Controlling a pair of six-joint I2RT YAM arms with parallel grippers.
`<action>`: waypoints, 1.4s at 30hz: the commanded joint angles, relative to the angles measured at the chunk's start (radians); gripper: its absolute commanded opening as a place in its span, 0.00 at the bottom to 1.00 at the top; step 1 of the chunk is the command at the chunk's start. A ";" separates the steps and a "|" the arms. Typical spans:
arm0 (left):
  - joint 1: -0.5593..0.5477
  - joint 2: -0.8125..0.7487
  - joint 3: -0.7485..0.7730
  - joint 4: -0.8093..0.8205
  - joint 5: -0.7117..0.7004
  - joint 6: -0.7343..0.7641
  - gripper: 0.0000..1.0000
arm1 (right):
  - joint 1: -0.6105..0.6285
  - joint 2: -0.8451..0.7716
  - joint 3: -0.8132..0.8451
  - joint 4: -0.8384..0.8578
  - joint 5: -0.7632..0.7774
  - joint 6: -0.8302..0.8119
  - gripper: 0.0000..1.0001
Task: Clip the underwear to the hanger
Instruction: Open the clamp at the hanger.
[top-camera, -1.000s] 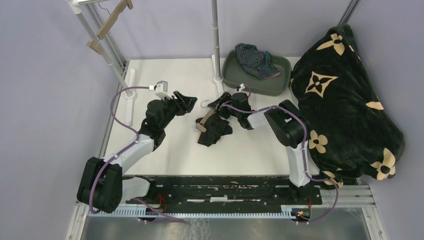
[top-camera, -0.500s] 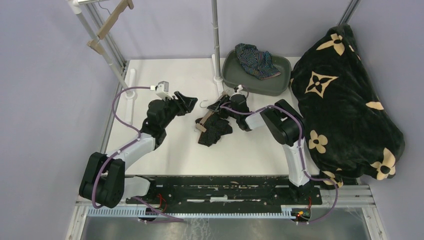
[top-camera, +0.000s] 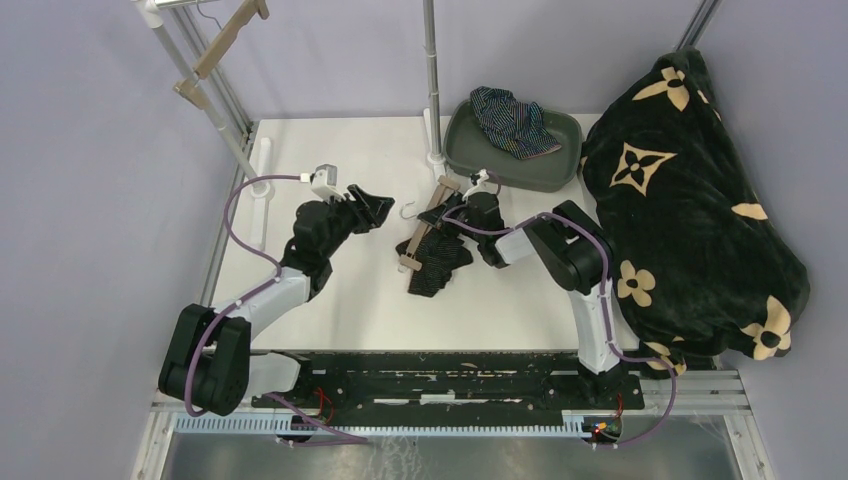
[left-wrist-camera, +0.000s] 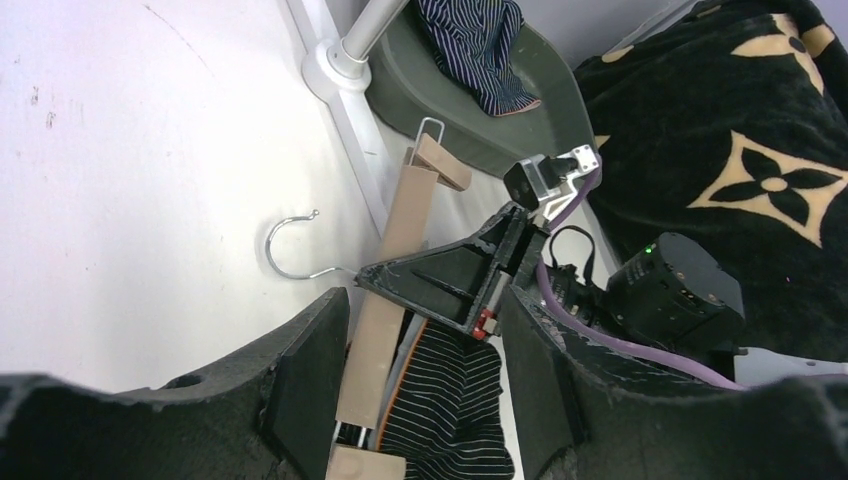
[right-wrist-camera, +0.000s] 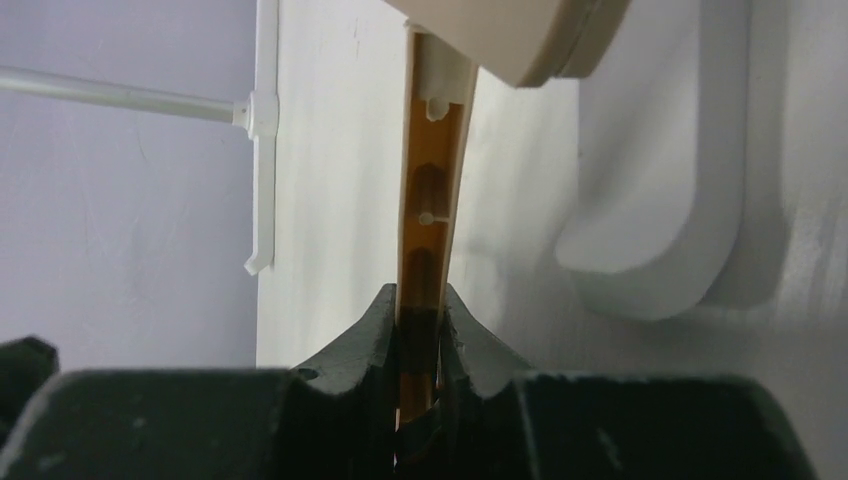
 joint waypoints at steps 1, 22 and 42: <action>0.017 0.000 -0.005 0.083 0.033 -0.002 0.63 | -0.013 -0.091 -0.048 0.090 -0.092 -0.113 0.21; 0.083 0.307 0.041 0.571 0.395 -0.240 0.66 | -0.064 -0.140 -0.086 0.270 -0.614 -0.194 0.18; 0.081 0.656 0.240 0.847 0.477 -0.438 0.67 | -0.044 -0.163 -0.078 0.286 -0.658 -0.181 0.17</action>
